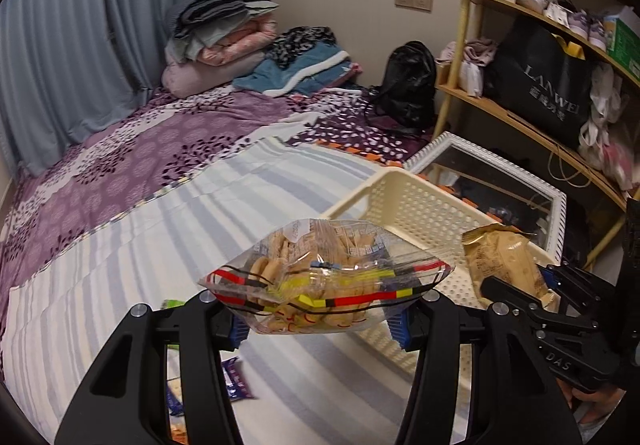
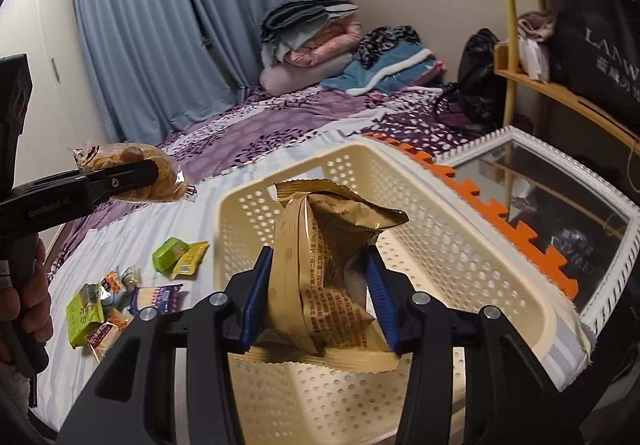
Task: Organize snacks
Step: 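Open both tools to drop the zip bag and tan pouch into the basket, then withdraw both open tools from the basket back toward the snack pile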
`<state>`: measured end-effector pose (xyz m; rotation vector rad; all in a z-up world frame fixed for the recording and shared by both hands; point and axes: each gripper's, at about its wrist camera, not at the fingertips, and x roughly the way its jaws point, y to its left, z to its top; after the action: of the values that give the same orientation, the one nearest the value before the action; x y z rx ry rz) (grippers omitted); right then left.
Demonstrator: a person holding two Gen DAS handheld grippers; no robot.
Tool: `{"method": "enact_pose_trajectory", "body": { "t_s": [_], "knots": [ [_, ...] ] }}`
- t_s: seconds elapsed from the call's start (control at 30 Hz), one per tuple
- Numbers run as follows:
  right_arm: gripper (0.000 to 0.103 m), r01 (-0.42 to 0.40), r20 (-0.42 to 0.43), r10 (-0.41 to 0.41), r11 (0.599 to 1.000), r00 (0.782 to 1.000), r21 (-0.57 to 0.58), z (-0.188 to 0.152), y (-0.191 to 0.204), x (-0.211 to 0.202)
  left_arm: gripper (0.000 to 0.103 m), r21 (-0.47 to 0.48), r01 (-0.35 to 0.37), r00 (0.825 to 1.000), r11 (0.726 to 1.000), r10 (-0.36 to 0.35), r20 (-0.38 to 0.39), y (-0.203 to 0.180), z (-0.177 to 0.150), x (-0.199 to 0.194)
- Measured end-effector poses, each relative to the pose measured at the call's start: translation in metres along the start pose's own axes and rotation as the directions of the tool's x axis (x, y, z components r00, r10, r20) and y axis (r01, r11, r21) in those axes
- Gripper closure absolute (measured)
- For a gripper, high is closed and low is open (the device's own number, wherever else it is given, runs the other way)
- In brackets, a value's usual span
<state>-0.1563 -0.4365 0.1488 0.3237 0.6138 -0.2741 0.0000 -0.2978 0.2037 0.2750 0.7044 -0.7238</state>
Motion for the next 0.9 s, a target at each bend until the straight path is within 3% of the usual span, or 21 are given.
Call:
{"method": "enact_pose_trajectory", "body": {
  "t_s": [0.07, 0.1, 0.13, 0.2, 0.33, 0.57, 0.73, 0.9],
  "knots": [
    [0.050, -0.003, -0.003, 0.003, 1.000, 1.000, 0.028, 0.000, -0.009, 0.002, 0.048, 0.014, 0.032, 0.999, 0.999, -0.032, 0.000, -0.012, 0.004, 0.007],
    [0.038, 0.004, 0.006, -0.004, 0.999, 1.000, 0.039, -0.001, -0.014, 0.002, 0.043, 0.018, 0.048, 0.999, 0.999, -0.048, -0.002, -0.017, 0.005, 0.010],
    [0.032, 0.008, 0.014, -0.008, 0.999, 1.000, 0.046, -0.001, -0.016, 0.000, 0.026, 0.020, 0.078, 0.997, 0.997, -0.078, -0.007, -0.022, 0.007, 0.013],
    [0.032, 0.014, 0.020, -0.015, 0.999, 1.000, 0.052, -0.003, -0.017, -0.003, 0.006, 0.020, 0.097, 0.995, 0.995, -0.098, 0.019, -0.028, 0.009, 0.013],
    [0.032, 0.030, 0.021, -0.031, 0.997, 0.999, 0.072, -0.004, -0.024, -0.002, 0.006, 0.029, 0.087, 0.996, 0.996, -0.088, 0.014, -0.033, 0.008, 0.015],
    [0.031, 0.024, 0.035, -0.027, 0.996, 0.999, 0.082, -0.002, -0.021, -0.002, 0.006, -0.031, 0.042, 0.999, 0.999, -0.042, -0.010, -0.007, 0.002, 0.016],
    [0.021, 0.007, 0.044, -0.010, 0.998, 0.999, 0.057, -0.001, -0.007, -0.003, 0.003, -0.032, -0.036, 0.999, 0.999, 0.036, -0.001, 0.004, 0.001, 0.010],
    [0.019, -0.004, 0.036, 0.003, 1.000, 0.999, 0.031, 0.000, 0.007, -0.001, 0.003, -0.022, -0.105, 0.994, 0.994, 0.105, -0.006, 0.013, -0.003, 0.005]
  ]
}}
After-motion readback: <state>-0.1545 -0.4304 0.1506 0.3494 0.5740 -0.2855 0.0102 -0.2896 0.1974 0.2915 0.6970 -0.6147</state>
